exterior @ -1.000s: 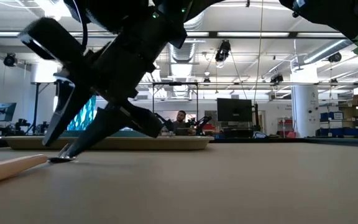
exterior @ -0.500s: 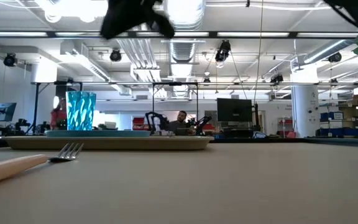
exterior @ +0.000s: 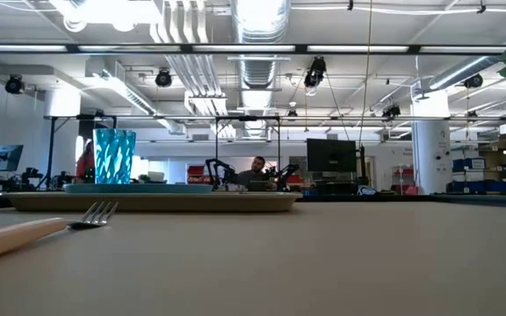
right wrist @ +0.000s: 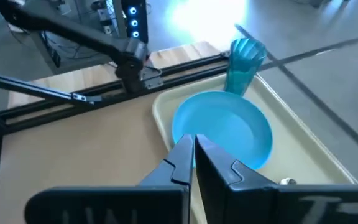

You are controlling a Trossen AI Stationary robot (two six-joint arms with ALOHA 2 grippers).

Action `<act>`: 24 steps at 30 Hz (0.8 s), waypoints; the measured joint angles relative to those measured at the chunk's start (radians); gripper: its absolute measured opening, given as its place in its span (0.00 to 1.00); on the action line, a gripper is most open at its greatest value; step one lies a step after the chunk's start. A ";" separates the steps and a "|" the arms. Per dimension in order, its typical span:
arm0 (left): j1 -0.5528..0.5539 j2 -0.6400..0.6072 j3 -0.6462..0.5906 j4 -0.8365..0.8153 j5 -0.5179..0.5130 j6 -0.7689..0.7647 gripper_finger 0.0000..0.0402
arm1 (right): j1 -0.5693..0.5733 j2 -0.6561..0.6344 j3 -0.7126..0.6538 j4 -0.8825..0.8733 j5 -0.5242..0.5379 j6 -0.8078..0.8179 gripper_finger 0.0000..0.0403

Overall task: Pick and place plate/cup/fork/spoon on tray
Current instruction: Put the fork on the white serving tray to the right of the light blue plate

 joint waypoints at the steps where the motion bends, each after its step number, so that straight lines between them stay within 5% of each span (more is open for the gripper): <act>1: 0.007 -0.031 -0.052 0.001 0.001 -0.016 0.00 | 0.000 -0.003 -0.001 -0.001 0.007 -0.004 0.02; 5: 0.032 -0.151 -0.215 0.000 0.075 -0.042 0.00 | -0.002 -0.009 -0.001 -0.004 0.014 -0.023 0.02; 10: 0.065 -0.203 -0.257 0.009 0.102 -0.044 0.00 | -0.014 0.000 -0.001 -0.053 0.014 -0.001 0.02; 24: -0.012 0.269 0.105 0.160 0.051 0.097 0.00 | -0.064 -0.008 -0.007 -0.074 0.014 -0.016 0.02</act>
